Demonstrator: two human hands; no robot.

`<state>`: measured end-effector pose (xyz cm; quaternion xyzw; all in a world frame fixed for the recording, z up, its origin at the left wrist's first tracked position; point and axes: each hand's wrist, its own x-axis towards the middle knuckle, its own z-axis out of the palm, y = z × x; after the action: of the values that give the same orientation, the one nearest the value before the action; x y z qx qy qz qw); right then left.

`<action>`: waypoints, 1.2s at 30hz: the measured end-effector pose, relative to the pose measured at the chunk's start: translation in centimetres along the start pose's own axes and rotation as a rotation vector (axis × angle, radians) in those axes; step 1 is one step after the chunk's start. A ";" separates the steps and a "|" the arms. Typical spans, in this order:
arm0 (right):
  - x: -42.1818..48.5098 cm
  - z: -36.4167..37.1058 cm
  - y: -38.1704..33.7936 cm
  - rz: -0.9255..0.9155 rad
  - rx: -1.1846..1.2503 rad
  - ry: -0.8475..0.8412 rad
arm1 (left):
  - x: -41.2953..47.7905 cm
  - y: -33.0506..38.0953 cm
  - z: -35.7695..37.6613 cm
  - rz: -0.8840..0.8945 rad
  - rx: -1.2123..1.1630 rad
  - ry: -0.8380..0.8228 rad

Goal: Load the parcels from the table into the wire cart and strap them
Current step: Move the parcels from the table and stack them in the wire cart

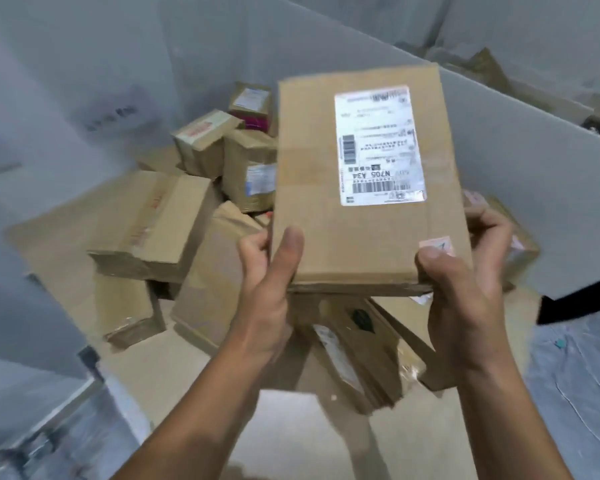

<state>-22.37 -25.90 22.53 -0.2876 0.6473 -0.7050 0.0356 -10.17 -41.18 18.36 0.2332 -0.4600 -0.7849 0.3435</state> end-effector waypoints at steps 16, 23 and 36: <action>-23.8 51.0 -2.0 0.540 0.128 -1.391 | -23.9 12.3 -46.1 0.464 0.079 1.016; -44.2 66.7 -1.2 0.565 -0.129 -1.835 | -37.9 10.0 -57.8 0.373 -0.063 1.353; -66.0 85.2 21.5 0.057 -0.484 -2.291 | -38.1 -6.2 -82.4 0.067 -0.632 1.789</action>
<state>64.05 -77.44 -21.58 -0.7394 0.3605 0.1088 0.5582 69.01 -56.69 -23.75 0.6309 0.2011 -0.3931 0.6380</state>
